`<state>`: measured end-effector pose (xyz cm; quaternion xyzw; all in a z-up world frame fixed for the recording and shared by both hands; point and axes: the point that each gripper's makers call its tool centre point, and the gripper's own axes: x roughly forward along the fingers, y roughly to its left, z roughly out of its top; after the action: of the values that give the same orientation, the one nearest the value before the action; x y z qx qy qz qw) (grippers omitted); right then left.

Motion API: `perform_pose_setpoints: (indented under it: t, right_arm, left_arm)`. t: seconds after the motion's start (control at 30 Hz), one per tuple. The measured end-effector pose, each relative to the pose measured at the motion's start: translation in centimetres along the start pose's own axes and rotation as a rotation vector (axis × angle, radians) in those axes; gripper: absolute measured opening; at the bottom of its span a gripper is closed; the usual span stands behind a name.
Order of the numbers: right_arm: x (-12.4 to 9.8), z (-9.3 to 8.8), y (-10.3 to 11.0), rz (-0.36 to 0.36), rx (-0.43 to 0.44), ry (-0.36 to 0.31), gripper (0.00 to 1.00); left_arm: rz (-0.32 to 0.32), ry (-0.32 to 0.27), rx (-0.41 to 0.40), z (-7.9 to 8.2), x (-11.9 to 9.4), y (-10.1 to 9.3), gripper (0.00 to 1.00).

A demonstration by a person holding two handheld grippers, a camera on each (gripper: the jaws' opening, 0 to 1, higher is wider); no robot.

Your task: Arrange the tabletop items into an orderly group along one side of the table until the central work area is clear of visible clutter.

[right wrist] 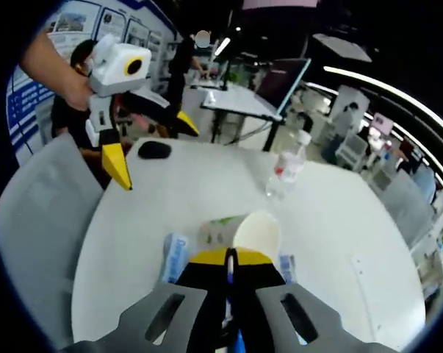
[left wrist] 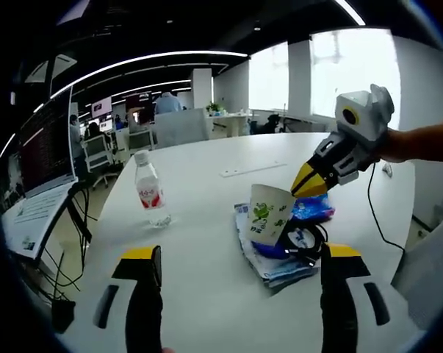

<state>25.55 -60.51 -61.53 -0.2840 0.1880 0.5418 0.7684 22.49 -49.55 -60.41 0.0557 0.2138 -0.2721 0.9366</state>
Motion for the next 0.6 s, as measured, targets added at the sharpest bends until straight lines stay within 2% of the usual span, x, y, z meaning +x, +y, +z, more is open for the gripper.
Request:
perform_pose_setpoints:
  t: [0.27,0.6]
  right_arm:
    - [-0.6,1.2,0.5,-0.007,-0.082,0.003,0.00]
    - [-1.7,2.4,1.5,-0.016,-0.100,-0.016,0.00]
  left_arm:
    - [-0.016,-0.006,0.011,0.3,0.1,-0.8,0.88]
    - [-0.051,-0.005,0.051,0.6,0.9,-2.3,0.85]
